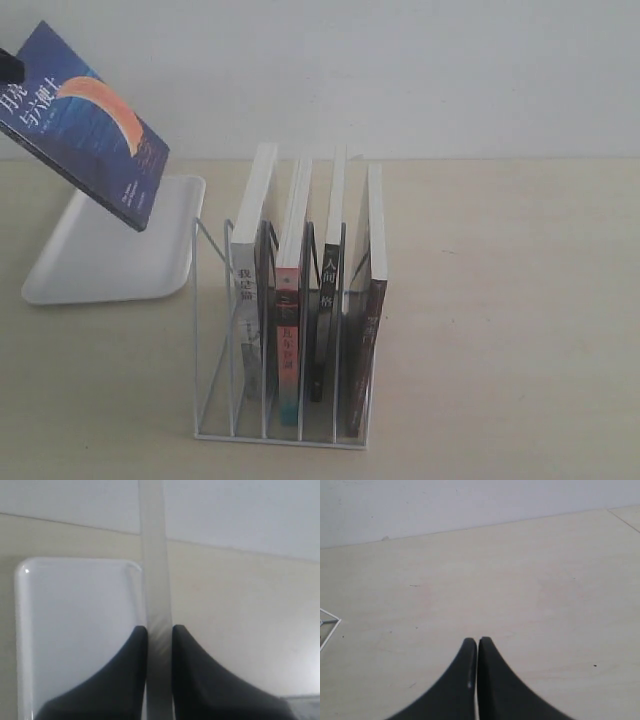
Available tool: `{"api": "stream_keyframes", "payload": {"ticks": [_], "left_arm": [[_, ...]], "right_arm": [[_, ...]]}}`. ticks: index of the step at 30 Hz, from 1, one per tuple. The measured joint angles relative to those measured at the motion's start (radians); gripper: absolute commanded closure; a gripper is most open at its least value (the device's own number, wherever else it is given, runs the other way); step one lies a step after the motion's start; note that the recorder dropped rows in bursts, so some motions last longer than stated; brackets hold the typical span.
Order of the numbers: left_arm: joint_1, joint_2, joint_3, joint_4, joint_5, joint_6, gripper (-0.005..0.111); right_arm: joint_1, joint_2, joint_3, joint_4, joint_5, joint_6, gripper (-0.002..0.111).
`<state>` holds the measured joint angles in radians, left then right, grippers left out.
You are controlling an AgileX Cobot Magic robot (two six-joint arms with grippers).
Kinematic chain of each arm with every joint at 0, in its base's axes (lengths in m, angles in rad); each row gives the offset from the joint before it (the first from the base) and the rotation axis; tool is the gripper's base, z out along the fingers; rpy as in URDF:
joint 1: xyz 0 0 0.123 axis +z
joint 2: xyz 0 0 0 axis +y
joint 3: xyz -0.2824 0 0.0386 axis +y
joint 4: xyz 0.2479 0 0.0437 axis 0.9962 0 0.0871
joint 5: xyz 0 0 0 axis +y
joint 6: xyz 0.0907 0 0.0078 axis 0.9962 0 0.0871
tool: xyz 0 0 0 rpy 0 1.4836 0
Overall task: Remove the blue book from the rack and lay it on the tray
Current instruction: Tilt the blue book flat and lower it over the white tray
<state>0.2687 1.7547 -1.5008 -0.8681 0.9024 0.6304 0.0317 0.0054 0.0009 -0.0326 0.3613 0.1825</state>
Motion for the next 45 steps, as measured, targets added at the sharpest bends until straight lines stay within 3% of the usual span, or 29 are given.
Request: {"api": "stream_keyframes", "payload": {"ticks": [5,9,13,16,23,32,36,45], "left_arm": [[0.001,-0.132,0.214,-0.185,-0.258,-0.012,0.102],[0.001,-0.270,0.418,-0.437,-0.479,0.069,0.102],[0.001,-0.372,0.569,-0.711,-0.590,0.184,0.102],[0.001,-0.416,0.653,-0.813,-0.619,0.220,0.102],[-0.060,-0.446,0.753,-0.849,-0.786,0.212,0.102],[-0.175,-0.433,0.723,-0.859,-0.892,0.127,0.102],[-0.229,-0.392,0.715,-0.860,-1.014,0.063,0.102],[-0.352,-0.300,0.664,-0.721,-1.144,-0.272,0.102]], "right_arm": [[0.000,0.000,0.000,0.000,0.000,0.000,0.108],[0.000,0.000,0.000,0.000,0.000,0.000,0.108],[0.000,0.000,0.000,0.000,0.000,0.000,0.108],[0.000,0.000,0.000,0.000,0.000,0.000,0.108],[0.000,0.000,0.000,0.000,0.000,0.000,0.108],[0.000,0.000,0.000,0.000,0.000,0.000,0.108],[0.000,0.000,0.000,0.000,0.000,0.000,0.108],[0.000,0.000,0.000,0.000,0.000,0.000,0.108]]}}
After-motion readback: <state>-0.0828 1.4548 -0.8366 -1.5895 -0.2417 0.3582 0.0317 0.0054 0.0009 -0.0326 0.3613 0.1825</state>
